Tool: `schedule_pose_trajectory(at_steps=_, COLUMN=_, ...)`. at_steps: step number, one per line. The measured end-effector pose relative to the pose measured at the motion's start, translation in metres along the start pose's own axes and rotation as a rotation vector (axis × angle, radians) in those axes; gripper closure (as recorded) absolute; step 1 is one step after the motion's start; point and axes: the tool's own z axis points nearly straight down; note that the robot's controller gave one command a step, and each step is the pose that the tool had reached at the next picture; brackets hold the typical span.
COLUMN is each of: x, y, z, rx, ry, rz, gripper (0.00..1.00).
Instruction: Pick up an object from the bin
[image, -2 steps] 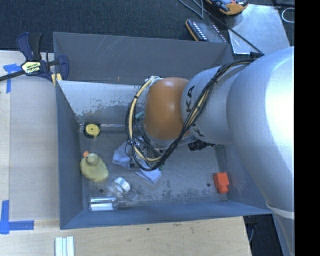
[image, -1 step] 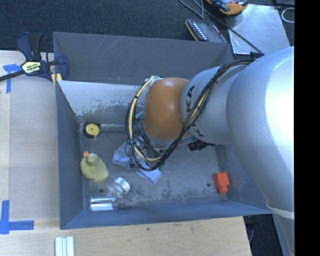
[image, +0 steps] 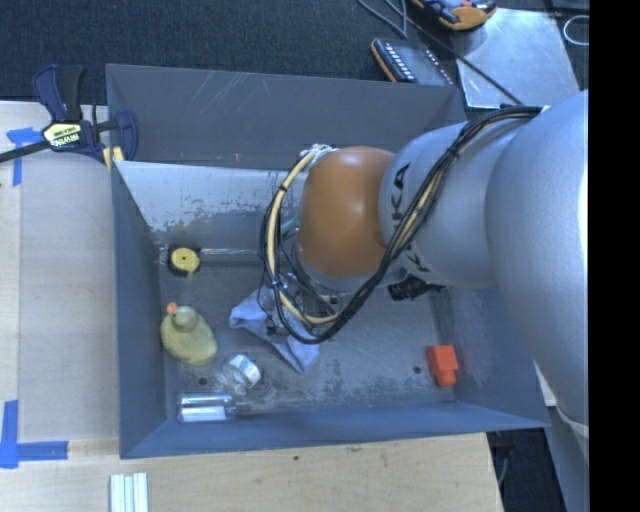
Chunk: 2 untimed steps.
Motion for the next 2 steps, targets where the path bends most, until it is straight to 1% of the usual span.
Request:
schedule_pose_trajectory(at_steps=1, x=-0.009, y=0.009, z=-0.065, rx=0.001, ry=0.003, rz=-0.005, gripper=1.00)
schedule_pose_trajectory(at_steps=2, x=0.007, y=0.014, z=-0.137, rx=-0.004, ry=-0.009, rz=0.039, gripper=1.00)
